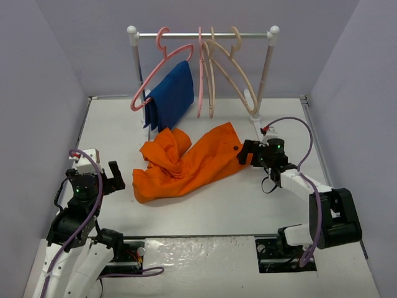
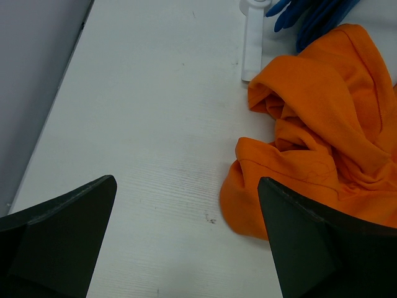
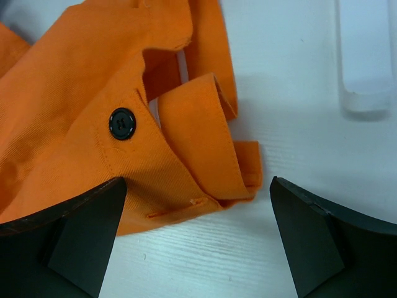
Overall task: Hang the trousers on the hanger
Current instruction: Flatten out the trousers at the center of the board.
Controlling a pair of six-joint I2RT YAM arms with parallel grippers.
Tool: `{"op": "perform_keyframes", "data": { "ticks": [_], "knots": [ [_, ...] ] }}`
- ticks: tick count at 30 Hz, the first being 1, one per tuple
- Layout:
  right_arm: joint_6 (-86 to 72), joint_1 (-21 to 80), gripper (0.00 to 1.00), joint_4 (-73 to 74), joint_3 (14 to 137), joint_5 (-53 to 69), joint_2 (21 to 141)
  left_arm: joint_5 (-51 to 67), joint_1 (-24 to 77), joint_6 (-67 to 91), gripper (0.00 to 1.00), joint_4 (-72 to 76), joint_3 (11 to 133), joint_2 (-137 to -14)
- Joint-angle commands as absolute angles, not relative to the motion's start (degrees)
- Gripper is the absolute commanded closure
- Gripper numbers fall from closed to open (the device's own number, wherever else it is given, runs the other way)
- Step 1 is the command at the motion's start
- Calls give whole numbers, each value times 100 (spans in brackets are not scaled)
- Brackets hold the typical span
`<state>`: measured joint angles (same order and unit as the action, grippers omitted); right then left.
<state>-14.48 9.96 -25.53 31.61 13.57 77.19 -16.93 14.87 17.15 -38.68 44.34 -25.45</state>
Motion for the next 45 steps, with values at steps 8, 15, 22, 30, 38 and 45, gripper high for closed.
{"op": "perform_keyframes", "data": {
  "ticks": [8,15,22,30,38,45],
  "knots": [
    [-820,870,10,-3240,3829,3459,8780,-1686,1443,1652,3,-3524,4518,-2646],
    [-765,966,52,-2894,3771,3473,8401,-1683,1441,1644,3,-3507,4518,-2659],
    [-772,1421,100,-1378,4904,2359,7167,-1616,1441,1653,3,-3454,4518,-2718],
    [-1905,1729,100,1020,7682,103,6770,-1018,1447,2077,3,-3556,4719,-3101],
    [-2748,464,100,1573,6284,-706,5636,-356,1450,3193,3,-3362,4409,-3281],
    [-2582,229,100,1573,6060,-181,5599,863,1522,4392,4,-1680,3517,-4232]
  ]
}}
